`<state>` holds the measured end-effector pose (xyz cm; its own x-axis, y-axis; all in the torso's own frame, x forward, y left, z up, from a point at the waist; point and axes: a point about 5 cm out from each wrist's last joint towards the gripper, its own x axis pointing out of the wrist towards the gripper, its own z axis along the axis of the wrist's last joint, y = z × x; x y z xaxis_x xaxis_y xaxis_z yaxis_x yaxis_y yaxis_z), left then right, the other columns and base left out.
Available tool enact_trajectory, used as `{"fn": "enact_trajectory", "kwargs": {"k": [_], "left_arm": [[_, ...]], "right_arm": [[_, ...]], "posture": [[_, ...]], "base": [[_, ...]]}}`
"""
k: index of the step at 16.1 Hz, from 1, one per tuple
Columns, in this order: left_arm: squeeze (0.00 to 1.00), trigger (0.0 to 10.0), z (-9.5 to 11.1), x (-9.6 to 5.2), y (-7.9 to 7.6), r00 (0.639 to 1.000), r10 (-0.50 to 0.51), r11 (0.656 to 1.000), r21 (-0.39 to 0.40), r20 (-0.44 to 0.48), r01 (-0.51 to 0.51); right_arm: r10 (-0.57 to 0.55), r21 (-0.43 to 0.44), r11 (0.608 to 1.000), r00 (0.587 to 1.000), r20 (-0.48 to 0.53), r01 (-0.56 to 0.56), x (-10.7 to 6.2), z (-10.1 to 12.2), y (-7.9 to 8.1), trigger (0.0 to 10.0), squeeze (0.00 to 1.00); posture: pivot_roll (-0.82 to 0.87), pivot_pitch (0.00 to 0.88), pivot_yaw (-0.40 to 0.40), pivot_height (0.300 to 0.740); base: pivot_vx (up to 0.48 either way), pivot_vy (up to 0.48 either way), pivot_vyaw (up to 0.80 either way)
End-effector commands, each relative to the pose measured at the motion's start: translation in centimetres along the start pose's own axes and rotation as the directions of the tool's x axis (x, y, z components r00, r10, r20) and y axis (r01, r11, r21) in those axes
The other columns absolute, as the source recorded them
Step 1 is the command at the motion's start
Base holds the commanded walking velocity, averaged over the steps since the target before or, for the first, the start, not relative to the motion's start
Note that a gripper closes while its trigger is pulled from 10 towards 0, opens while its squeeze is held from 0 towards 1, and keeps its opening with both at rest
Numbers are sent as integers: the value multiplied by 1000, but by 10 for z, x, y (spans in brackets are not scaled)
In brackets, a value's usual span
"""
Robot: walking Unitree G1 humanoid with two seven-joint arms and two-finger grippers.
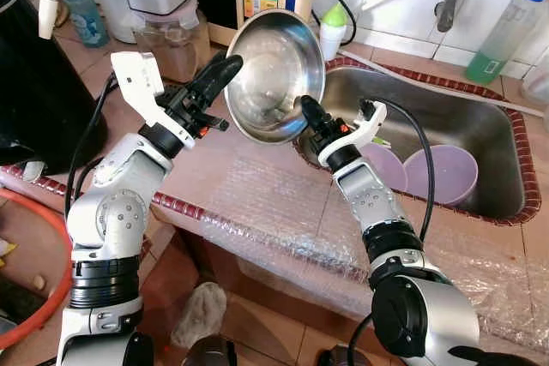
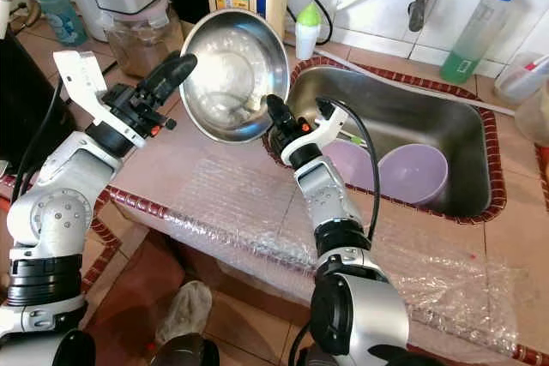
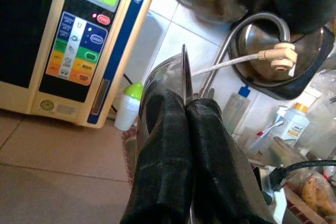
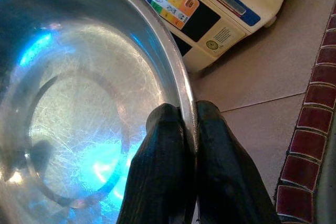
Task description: Kitchen organization
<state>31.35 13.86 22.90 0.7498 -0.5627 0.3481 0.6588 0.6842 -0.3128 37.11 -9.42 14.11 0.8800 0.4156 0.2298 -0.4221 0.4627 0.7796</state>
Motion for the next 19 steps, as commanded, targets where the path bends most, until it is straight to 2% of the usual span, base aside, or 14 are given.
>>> {"fn": "enact_trajectory", "kwargs": {"k": [1, 6, 7, 8, 9, 11, 14, 17, 19], "left_arm": [[0, 0, -3, 5, -8, 999, -38, 999, 6, -9, 39], [0, 0, -7, 9, -6, 999, -22, 999, 27, -35, 23], [671, 0, -8, 10, -5, 999, -9, 999, 39, -40, 10], [1000, 9843, -11, 10, -5, 998, -20, 999, 42, -66, 23], [1000, 10000, -14, 9, -6, 995, -42, 998, 44, -85, 45], [1000, 10000, -15, 8, -2, 996, -6, 997, 73, -84, 12], [1000, 10000, -18, 8, -4, 995, -17, 996, 85, -103, 26], [1000, 10000, -21, 5, -4, 991, -23, 993, 115, -131, 38], [1000, 10000, -27, -2, -3, 984, -15, 988, 147, -178, 42]], "right_arm": [[-46, -55, 997, 999, -14, 45, -5, 0, -6, 0, 0], [-100, -74, 992, 994, 49, 103, -12, 13, -14, 0, 0], [-119, -91, 988, 990, 74, 126, -13, 17, -15, 0, 0], [-146, -140, 977, 985, 93, 158, -14, 22, -17, 0, 0], [-159, -163, 971, 982, 101, 174, -15, 24, -18, 0, 0], [-197, -161, 964, 974, 111, 214, -19, 27, -25, 0, 0], [-231, -155, 955, 964, 135, 251, -20, 30, -27, 0, 0], [-292, -165, 931, 935, 200, 326, -21, 41, -31, 0, 0], [-358, -216, 884, 897, 260, 415, -27, 54, -39, 0, 0]], "posture": [[70, 43, -12, 740], [58, 45, 2, 740], [60, 41, 2, 740], [59, 40, 3, 740], [59, 40, 3, 740], [57, 38, 3, 740], [60, 36, 3, 740], [63, 35, 5, 740], [62, 36, 11, 740]], "base": [[0, 0, 0], [0, 0, 0], [0, 0, 0], [0, 0, 0], [0, 0, 0], [0, 0, 0], [0, 0, 0], [0, 0, 0], [0, 0, 0]]}}
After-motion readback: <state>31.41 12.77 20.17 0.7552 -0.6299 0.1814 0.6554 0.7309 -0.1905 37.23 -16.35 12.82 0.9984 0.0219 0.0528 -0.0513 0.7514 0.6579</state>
